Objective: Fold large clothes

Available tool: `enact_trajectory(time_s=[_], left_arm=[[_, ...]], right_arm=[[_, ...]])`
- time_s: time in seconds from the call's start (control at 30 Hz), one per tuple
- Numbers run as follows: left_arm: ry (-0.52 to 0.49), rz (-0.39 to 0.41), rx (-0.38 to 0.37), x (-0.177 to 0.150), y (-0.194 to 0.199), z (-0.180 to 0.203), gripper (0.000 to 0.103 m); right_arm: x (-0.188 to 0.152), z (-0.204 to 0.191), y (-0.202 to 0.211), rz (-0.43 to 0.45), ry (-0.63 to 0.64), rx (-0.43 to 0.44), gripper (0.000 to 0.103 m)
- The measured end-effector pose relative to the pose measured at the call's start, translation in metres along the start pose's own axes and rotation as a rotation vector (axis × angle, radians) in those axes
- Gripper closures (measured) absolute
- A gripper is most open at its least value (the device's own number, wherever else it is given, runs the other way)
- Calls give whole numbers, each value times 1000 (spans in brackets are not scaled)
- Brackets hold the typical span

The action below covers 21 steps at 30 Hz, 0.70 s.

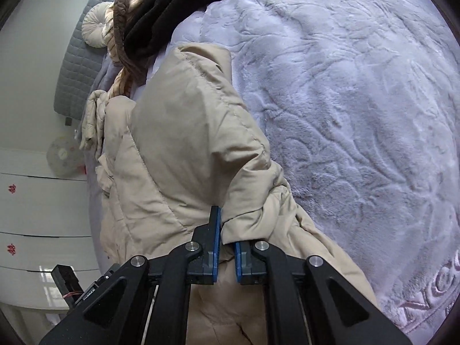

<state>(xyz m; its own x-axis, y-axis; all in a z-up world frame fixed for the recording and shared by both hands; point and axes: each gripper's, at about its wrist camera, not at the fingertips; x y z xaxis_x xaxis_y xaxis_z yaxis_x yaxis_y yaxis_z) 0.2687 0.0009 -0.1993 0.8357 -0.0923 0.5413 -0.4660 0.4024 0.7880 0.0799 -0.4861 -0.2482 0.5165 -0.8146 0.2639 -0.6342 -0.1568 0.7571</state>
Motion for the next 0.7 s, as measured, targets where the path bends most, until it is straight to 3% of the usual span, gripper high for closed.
enact_trajectory(time_s=[0.13, 0.2, 0.27, 0.3, 0.37, 0.43, 0.53, 0.63, 0.7], left_arm=[[-6, 27, 44, 10, 19, -13, 84], [-7, 56, 25, 17, 27, -8, 84], [-25, 73, 11, 24, 26, 4, 84], [-37, 84, 10, 27, 24, 12, 84], [-46, 98, 14, 30, 15, 26, 84], [-25, 84, 9, 33, 0, 32, 84], [-18, 56, 48, 29, -24, 36, 84], [-8, 28, 68, 22, -38, 30, 84], [-10, 20, 80, 17, -40, 25, 84]], right_arm=[[1, -12, 19, -58, 70, -13, 84], [1, -27, 39, -47, 160, -1, 70], [9, -39, 63, 22, 213, 46, 39], [18, -41, 72, 74, 214, 59, 38], [37, -34, 75, 127, 159, 73, 38], [59, -13, 58, 135, 4, 114, 38], [78, 15, 18, 92, -206, 174, 38], [87, 36, -31, 22, -402, 292, 38], [86, 39, -56, -26, -468, 288, 57]])
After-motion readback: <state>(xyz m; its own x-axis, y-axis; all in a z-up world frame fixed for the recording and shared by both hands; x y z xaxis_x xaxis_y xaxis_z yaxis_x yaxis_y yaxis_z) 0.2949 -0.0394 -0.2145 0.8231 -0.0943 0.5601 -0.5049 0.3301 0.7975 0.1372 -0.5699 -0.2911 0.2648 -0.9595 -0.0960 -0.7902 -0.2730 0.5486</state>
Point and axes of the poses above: each gripper's, at about its wrist camera, not at the fingertips, and y roughly against the way its jaws point, z to its right, x to its top, and after that the axes turned 15 degrees about z, right-handed
